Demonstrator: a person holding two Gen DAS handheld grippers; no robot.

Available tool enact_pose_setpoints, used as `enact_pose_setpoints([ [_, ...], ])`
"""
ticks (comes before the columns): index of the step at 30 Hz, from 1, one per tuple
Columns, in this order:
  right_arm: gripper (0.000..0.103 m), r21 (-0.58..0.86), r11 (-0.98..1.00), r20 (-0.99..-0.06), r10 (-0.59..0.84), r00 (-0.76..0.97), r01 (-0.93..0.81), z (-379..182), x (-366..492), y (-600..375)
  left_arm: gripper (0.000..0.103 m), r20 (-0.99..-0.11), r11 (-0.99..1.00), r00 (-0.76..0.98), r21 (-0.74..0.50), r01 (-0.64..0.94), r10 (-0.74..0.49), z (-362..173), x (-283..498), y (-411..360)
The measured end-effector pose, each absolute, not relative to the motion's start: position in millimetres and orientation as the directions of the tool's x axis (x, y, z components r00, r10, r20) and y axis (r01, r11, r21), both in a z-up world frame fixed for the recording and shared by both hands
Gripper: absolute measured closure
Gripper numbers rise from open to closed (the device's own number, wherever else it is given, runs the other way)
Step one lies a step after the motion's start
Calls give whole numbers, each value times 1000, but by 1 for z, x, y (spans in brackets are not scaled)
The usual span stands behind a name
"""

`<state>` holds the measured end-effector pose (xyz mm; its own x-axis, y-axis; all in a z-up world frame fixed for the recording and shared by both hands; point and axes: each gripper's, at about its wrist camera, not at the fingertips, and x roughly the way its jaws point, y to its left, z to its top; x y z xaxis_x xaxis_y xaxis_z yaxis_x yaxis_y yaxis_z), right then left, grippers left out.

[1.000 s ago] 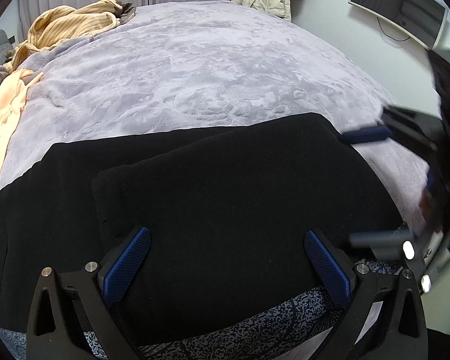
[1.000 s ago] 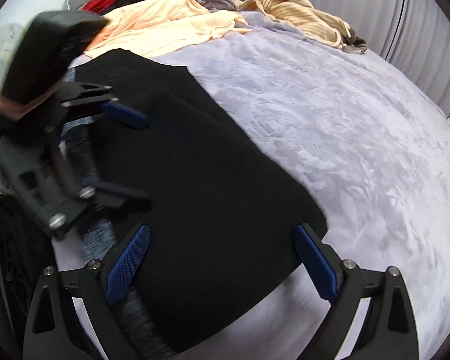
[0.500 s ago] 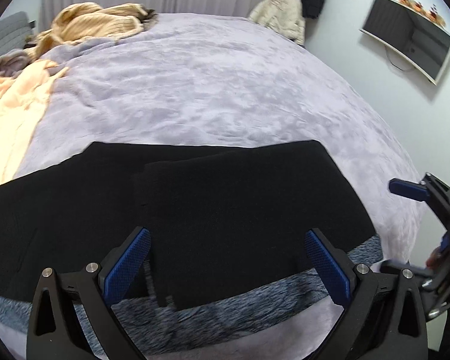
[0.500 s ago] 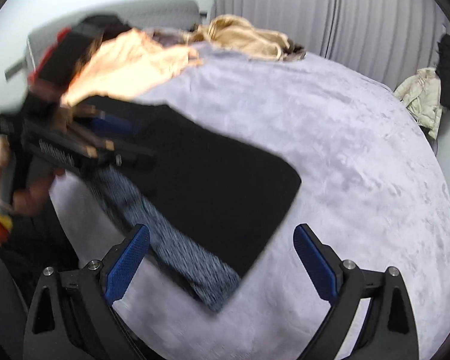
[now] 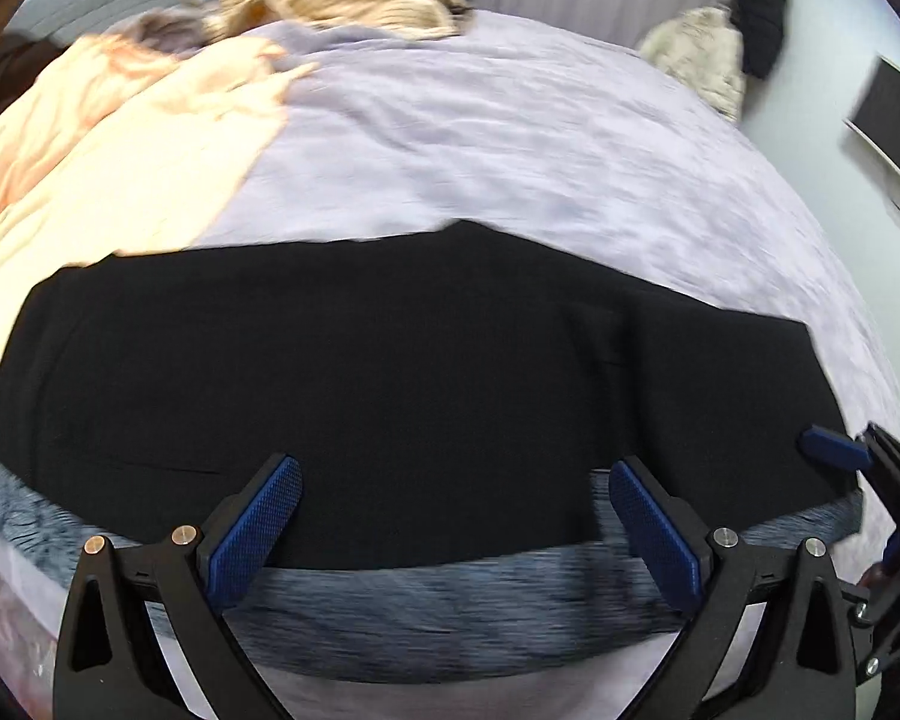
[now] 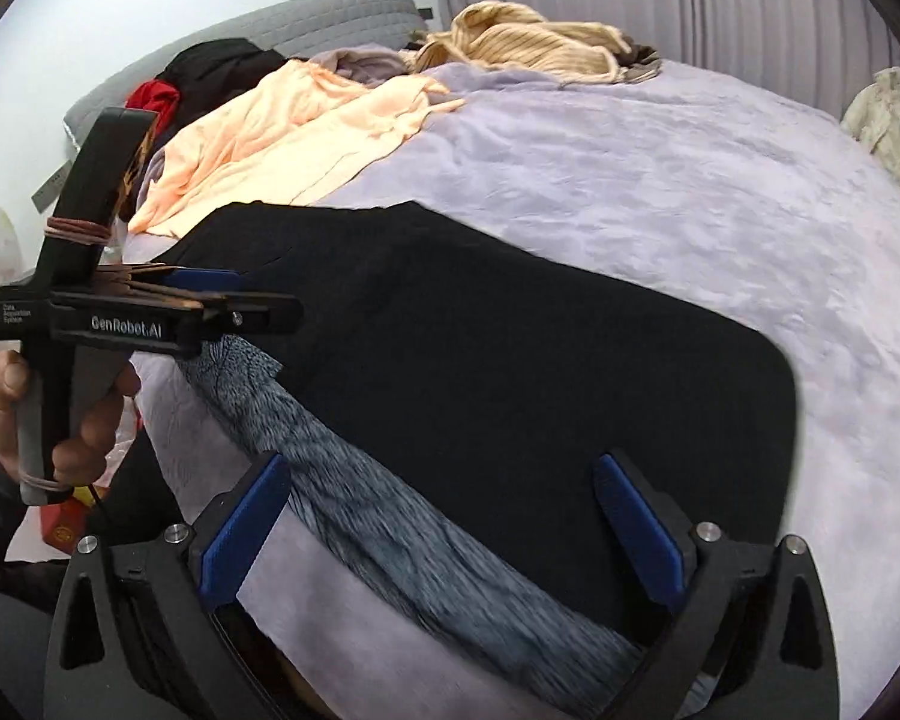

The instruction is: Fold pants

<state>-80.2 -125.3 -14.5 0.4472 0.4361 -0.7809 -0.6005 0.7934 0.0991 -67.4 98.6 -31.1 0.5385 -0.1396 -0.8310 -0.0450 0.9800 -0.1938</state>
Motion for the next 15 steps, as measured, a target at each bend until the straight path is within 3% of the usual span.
enact_pose_setpoints([
  [7,0,136,779,-781,465,417,-612,-35,-45,-45,0,-816,943,578,-210,-258,-24,-28,-86,199],
  [10,0,77,770,-796,429,426,-633,-39,-38,-12,0,-823,922,565,-174,-347,57,-34,-89,234],
  [15,0,-53,760,-816,341,467,-648,-35,-36,26,0,-832,918,553,-189,-350,40,-52,-95,257],
])
